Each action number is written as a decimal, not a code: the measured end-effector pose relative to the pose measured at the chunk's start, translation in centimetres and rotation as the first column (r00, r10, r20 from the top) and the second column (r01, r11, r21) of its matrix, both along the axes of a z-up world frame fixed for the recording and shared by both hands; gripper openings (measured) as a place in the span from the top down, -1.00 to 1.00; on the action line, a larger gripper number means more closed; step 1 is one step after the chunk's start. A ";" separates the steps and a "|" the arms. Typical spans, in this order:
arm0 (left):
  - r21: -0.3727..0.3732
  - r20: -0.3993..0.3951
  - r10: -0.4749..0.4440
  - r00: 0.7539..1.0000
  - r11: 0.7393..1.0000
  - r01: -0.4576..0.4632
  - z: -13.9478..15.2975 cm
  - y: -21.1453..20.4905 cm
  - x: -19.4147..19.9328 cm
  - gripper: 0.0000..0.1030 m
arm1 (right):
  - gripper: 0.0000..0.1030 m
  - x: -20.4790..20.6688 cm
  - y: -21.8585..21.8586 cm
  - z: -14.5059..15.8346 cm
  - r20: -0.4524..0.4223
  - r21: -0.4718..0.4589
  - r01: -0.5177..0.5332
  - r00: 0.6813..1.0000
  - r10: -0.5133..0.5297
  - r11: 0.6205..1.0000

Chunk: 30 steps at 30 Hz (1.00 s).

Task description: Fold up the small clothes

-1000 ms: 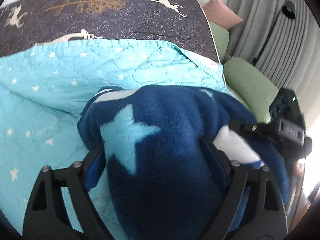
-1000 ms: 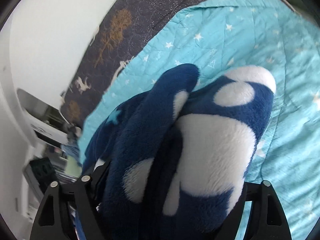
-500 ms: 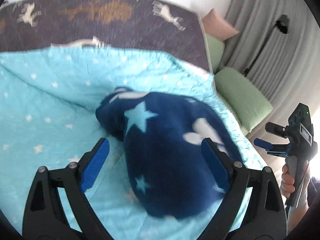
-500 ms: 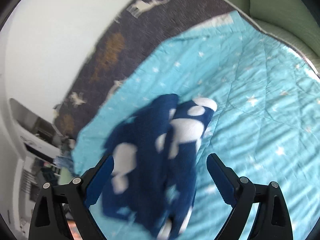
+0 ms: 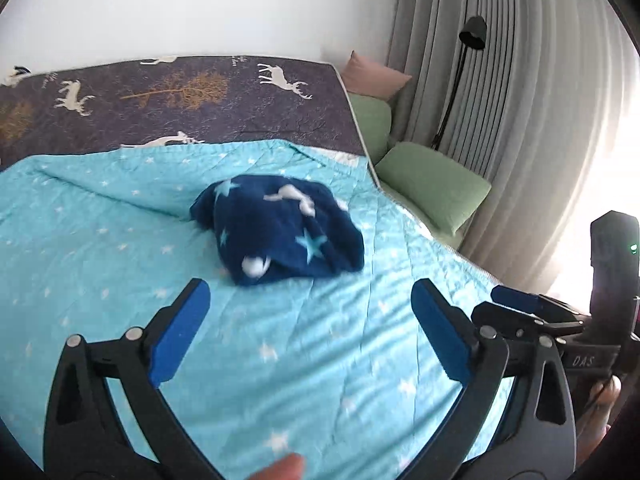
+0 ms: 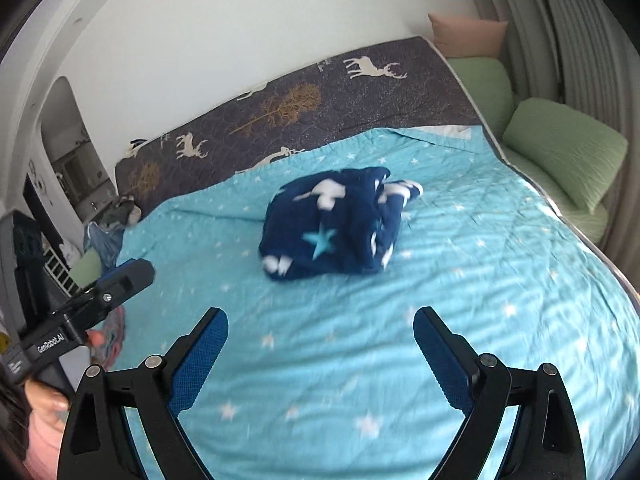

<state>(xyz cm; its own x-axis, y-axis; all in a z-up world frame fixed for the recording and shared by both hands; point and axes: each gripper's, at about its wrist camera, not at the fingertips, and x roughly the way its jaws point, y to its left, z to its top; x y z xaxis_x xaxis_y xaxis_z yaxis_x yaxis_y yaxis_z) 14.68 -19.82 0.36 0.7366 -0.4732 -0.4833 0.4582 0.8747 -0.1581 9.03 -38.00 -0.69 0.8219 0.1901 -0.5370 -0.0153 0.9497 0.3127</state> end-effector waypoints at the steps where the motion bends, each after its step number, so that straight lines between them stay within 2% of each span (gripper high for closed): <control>1: 0.014 0.002 0.013 1.000 1.000 -0.013 -0.1 -0.1 -1.1 -0.95 | -0.85 -0.9 0.3 -0.3 0.007 0.001 0.020 1.000 -0.020 1.000; 5: 0.042 0.027 0.046 0.999 0.998 -0.047 0.0 -0.1 -4.5 -0.95 | -0.85 -3.4 1.4 -0.3 0.023 -0.053 0.070 0.997 -0.069 0.996; 7: 0.068 0.054 0.049 0.997 0.996 -0.053 0.2 -0.2 -6.3 -0.95 | -0.89 -4.8 1.7 0.3 0.059 -0.081 0.100 0.994 -0.096 0.992; 11: 0.086 0.097 0.061 0.993 0.994 -0.069 0.6 -0.2 -8.6 -0.95 | -0.94 -6.7 1.7 1.0 0.101 -0.075 0.123 0.988 -0.115 0.990; 17: 0.095 0.104 0.043 0.994 0.994 -0.053 0.4 -0.6 -10.5 -0.95 | -0.94 -8.0 2.0 1.5 0.113 -0.078 0.120 0.987 -0.111 0.990; 30: 0.095 0.092 0.033 0.995 0.995 -0.042 -0.2 -0.9 -11.8 -0.95 | -0.94 -9.0 3.0 1.4 0.111 -0.110 0.124 0.988 -0.111 0.986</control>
<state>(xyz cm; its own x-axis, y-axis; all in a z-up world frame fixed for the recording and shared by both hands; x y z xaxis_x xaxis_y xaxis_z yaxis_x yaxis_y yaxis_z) 2.85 -20.72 0.14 0.7956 -0.3990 -0.4560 0.4336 0.9006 -0.0316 0.03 -34.98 0.69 0.8872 0.0302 -0.4604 0.0719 0.9766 0.2026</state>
